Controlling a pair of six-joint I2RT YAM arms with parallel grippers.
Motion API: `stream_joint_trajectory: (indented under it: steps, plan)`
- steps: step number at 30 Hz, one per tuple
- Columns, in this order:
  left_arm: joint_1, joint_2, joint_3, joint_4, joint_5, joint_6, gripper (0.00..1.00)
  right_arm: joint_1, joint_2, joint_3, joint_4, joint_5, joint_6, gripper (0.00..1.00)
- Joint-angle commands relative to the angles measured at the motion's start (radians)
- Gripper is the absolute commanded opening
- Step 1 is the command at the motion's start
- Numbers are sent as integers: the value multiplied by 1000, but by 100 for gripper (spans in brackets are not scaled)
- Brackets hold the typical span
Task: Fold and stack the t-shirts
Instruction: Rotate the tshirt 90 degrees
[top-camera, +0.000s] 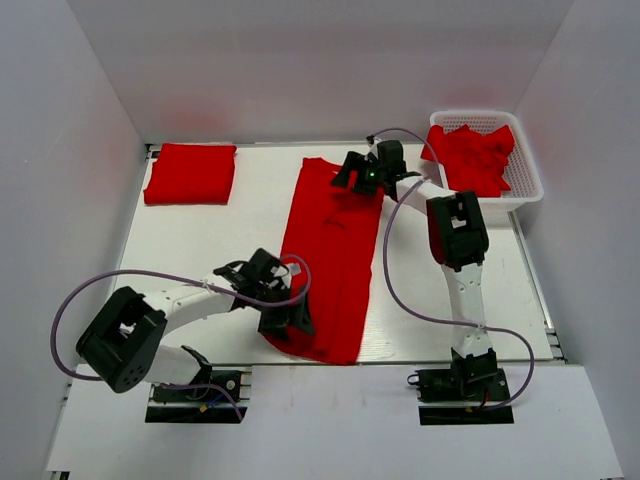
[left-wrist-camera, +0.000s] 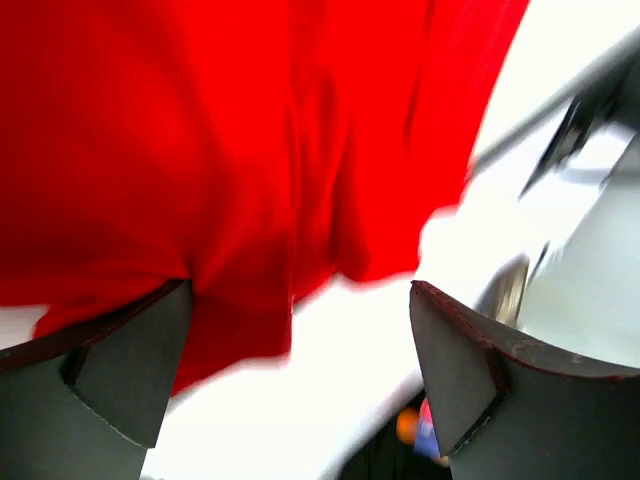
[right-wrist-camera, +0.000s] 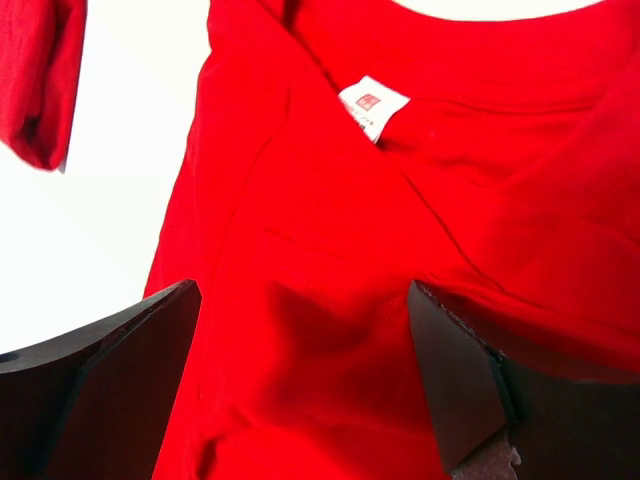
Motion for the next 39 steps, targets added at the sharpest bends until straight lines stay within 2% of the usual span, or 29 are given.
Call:
stream_joint_trajectory:
  steps: [1, 6, 8, 11, 12, 18, 22, 24, 30, 33, 39]
  plan:
    - [-72, -28, 55, -133, 56, -11, 99, 42, 21, -19, -34, 2, -35, 90]
    - [-131, -103, 118, -108, 54, 53, 99, 63, -72, -7, -58, 77, -128, 90]
    - [-131, -123, 180, -139, -3, 102, 99, 75, -97, 17, -92, 103, -152, 90]
    - [-140, -133, 288, -229, -226, 129, 99, 102, -160, 18, -144, 183, -221, 90]
    - [-140, -142, 306, -239, -355, 129, 99, 112, -185, 18, -164, 218, -248, 90]
    - [-114, -153, 415, -312, -778, -9, 99, 172, -284, -74, -264, 367, -270, 90]
    - [-103, -153, 428, -353, -986, -128, 99, 204, -337, -191, -324, 435, -203, 90]
    - [-93, -134, 438, -364, -1047, -129, 99, 232, -366, -275, -319, 481, -184, 90]
    - [-37, -93, 443, -460, -1129, -186, 99, 295, -314, -294, -371, 582, -109, 90]
    - [-8, -122, 378, -388, -1089, -158, 99, 307, -245, -240, -420, 610, -89, 90]
    - [44, -79, 327, -278, -1008, -85, 99, 293, -56, 2, -525, 640, -60, 90]
